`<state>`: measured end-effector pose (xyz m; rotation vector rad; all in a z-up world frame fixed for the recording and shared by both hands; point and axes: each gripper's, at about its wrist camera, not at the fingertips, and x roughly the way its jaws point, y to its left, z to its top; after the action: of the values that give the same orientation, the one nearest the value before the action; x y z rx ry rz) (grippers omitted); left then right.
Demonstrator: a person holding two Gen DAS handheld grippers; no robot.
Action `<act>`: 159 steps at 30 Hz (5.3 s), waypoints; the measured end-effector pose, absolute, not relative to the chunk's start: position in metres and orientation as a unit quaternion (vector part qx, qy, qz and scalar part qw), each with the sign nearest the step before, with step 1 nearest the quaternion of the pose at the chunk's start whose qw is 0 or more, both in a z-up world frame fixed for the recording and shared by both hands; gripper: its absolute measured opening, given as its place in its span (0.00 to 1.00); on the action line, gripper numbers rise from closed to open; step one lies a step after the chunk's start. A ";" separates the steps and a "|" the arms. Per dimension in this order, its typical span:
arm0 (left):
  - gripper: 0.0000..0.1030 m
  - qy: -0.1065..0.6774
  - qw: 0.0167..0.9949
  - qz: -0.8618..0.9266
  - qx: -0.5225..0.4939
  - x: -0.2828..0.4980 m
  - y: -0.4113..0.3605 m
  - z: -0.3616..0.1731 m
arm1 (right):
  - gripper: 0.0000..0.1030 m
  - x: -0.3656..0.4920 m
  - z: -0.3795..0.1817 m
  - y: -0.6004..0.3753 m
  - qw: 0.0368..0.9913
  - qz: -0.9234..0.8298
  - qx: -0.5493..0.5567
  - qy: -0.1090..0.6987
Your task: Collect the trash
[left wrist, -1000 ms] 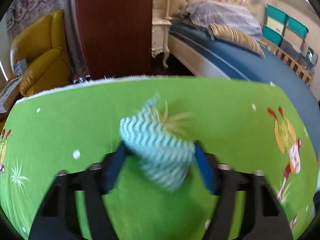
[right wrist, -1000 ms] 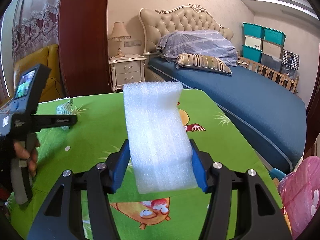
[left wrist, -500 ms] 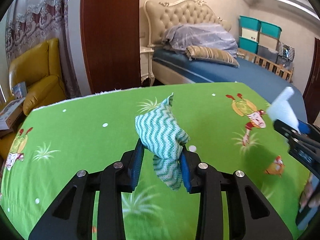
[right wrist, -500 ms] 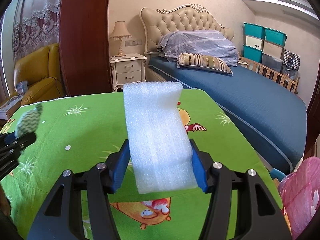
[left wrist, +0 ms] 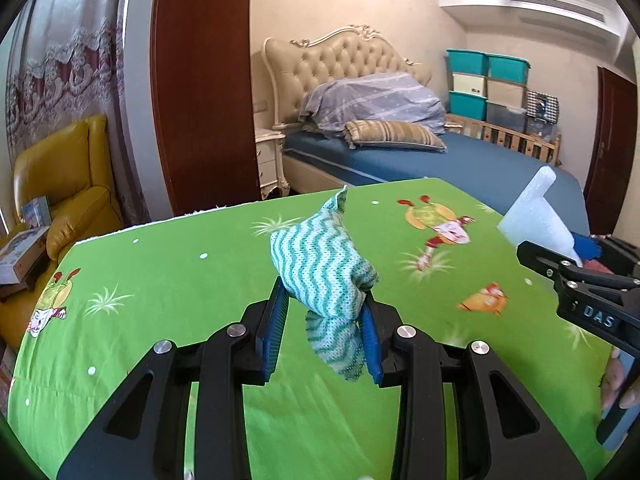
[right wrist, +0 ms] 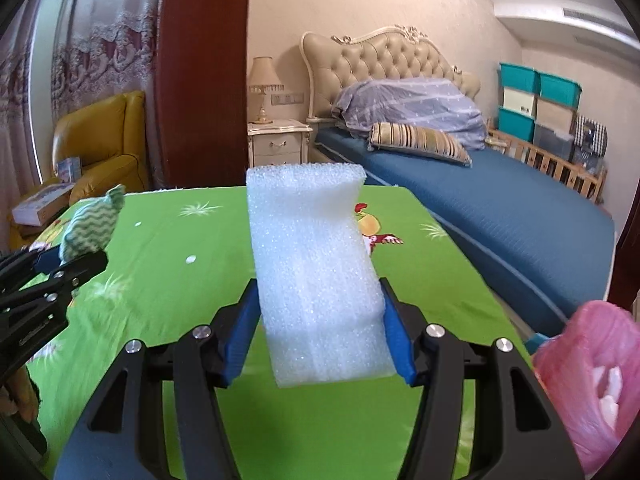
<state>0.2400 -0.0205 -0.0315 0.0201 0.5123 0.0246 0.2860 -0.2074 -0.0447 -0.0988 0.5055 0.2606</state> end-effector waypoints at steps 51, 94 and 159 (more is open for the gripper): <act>0.32 0.212 0.956 -0.190 0.070 0.146 -0.194 -0.004 | 0.56 0.107 -0.009 -0.410 0.986 0.034 -0.022 0.164; 0.40 0.266 0.895 -0.354 0.062 0.283 -0.438 -0.010 | 0.79 0.258 -0.031 -0.610 0.977 -0.008 0.003 0.213; 0.93 0.180 0.935 -0.297 0.072 0.125 -0.307 -0.006 | 0.96 0.054 -0.040 -0.528 0.980 -0.096 0.005 0.175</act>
<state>0.1247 -0.3067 -0.0062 0.1467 0.3670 -0.6082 0.0536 -0.5284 -0.0398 0.0096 0.3527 -0.1940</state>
